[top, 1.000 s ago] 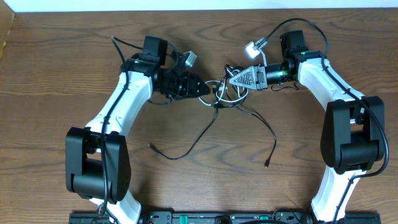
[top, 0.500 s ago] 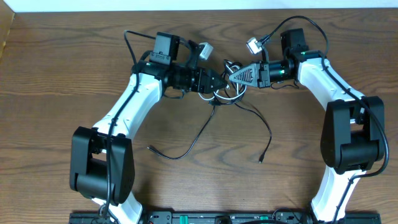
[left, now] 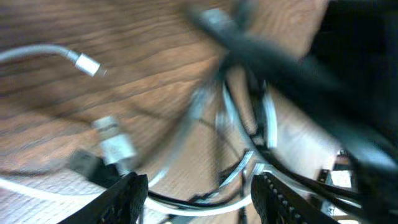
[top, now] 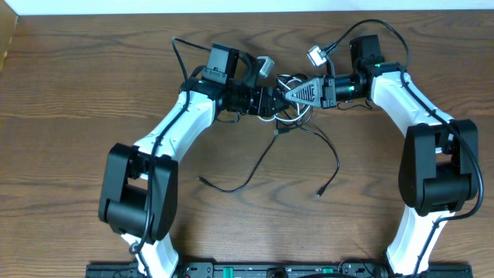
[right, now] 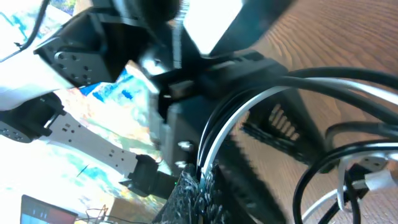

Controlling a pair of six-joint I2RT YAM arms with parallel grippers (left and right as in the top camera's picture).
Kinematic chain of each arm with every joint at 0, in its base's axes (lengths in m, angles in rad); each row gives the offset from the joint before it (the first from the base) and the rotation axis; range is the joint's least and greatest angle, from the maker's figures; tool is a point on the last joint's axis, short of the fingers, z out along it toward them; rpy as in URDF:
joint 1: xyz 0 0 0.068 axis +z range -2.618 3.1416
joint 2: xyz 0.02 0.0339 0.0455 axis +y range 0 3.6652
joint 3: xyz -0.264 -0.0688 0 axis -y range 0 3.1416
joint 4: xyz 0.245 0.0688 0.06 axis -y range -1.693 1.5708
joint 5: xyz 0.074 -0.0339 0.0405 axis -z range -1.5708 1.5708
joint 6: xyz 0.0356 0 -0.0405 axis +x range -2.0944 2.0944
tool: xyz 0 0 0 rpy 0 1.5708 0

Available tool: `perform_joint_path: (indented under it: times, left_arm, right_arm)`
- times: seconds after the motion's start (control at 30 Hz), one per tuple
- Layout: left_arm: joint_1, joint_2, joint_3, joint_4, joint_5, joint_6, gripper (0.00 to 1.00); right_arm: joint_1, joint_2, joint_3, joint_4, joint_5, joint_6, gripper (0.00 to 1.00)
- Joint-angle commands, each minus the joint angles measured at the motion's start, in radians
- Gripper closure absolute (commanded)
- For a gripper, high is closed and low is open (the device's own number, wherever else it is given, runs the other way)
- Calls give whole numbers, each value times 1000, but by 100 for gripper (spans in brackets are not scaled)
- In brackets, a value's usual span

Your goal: Untangle cables

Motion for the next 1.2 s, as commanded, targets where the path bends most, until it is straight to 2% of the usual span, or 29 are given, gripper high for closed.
perform_joint_path:
  times: [0.0,0.2,0.47,0.6,0.77,0.8,0.9,1.0,1.03,1.17]
  left_arm:
    - [3,14,-6,-4,-18,-18,45]
    - [24,14,-6,-115,-26,-17,45]
    - [29,14,-6,-310,-308,-59,45]
    - [30,14,-6,-329,-311,-59,45]
    - [30,14,-6,-330,-311,-80,45]
    - [30,14,-6,-331,-311,-90,45]
    - [30,14,-6,-333,-311,-101,45]
    - [29,14,-6,-342,-310,-101,44]
    - [29,14,-6,-348,-307,-101,44]
    - [21,14,-6,-350,-307,-101,44]
  right_arm:
    - [3,-32,18,-1,-56,15,99]
    - [7,-32,18,-43,147,58,99]
    - [69,-32,17,-100,478,62,99]
    - [126,-31,17,-99,592,65,99]
    - [193,-31,17,-99,819,149,99]
    - [206,-31,17,-99,843,152,97]
    - [230,-31,17,-95,880,152,79]
    - [232,-31,17,-89,890,155,69]
    - [226,-31,17,-88,886,155,59]
    - [209,-35,17,-103,879,155,55]
